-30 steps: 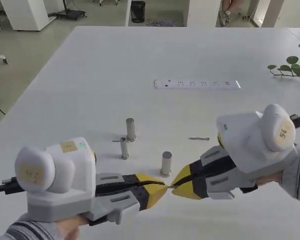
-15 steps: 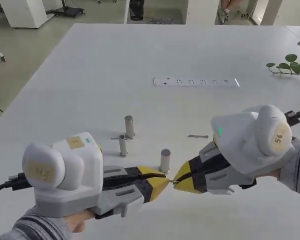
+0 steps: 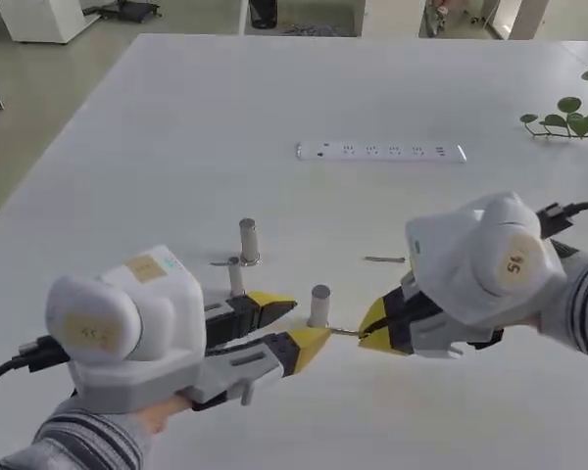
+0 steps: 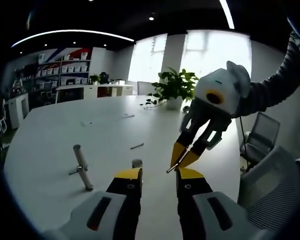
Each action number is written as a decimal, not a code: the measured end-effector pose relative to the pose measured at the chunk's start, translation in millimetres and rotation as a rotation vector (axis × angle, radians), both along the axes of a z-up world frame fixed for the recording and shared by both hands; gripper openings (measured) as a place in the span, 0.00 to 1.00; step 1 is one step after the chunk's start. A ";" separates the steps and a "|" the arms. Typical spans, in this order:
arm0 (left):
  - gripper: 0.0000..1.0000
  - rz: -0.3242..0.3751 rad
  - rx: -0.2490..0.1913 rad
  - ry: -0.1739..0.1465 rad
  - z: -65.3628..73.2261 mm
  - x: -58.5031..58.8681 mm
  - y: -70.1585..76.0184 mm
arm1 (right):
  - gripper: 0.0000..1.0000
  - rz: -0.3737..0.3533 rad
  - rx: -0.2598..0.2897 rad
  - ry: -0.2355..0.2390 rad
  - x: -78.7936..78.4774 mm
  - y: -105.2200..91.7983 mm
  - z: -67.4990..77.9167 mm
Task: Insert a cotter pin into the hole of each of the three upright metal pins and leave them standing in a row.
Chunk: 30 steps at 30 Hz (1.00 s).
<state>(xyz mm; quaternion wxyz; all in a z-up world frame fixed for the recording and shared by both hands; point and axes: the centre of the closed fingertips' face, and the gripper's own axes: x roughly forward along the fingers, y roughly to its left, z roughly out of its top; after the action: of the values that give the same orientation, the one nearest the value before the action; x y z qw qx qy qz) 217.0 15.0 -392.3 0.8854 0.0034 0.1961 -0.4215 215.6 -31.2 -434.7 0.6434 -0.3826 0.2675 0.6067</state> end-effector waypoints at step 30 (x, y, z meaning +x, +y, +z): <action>0.27 0.180 0.115 0.035 -53.3 31.9 2.3 | 0.00 -0.068 -0.194 -0.143 50.5 -23.8 -20.6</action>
<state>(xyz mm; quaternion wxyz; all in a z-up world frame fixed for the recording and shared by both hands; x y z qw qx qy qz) 248.9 17.3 -445.5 0.9144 0.0293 0.2349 -0.3285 266.1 -55.0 -455.3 0.6410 -0.4759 0.2911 0.5271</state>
